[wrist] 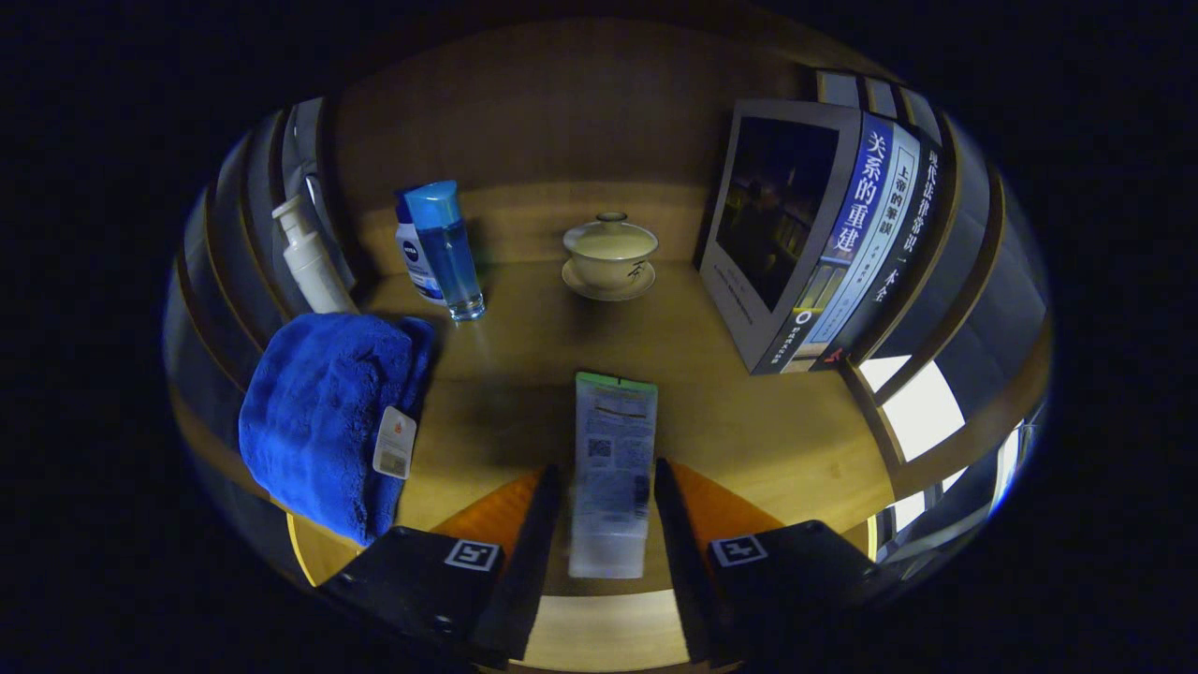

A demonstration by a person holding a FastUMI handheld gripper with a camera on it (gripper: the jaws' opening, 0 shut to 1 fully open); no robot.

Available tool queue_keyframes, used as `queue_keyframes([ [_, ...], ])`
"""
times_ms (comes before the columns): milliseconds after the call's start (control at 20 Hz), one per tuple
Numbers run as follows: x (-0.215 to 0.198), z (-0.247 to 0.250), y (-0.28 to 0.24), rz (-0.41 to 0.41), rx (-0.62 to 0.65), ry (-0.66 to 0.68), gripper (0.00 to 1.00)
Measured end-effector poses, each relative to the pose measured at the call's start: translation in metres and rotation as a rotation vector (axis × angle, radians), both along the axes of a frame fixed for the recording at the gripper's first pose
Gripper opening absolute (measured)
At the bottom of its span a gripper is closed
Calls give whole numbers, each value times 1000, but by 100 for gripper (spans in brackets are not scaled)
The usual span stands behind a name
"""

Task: Pull open the drawer, take out the items inside it, and place them on the countertop above the cabinet.

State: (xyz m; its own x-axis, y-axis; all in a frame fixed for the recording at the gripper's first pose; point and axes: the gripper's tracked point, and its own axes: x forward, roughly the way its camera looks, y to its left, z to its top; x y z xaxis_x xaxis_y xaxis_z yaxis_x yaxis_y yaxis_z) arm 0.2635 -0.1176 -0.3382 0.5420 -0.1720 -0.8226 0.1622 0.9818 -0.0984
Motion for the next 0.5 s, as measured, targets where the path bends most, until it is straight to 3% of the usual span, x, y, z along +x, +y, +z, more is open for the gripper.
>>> queue_keyframes([
  [150,-5,17,6,18,-6,-50,89],
  [250,-12,27,11,29,-6,-75,95],
  [500,-30,60,21,81,-36,-174,98],
])
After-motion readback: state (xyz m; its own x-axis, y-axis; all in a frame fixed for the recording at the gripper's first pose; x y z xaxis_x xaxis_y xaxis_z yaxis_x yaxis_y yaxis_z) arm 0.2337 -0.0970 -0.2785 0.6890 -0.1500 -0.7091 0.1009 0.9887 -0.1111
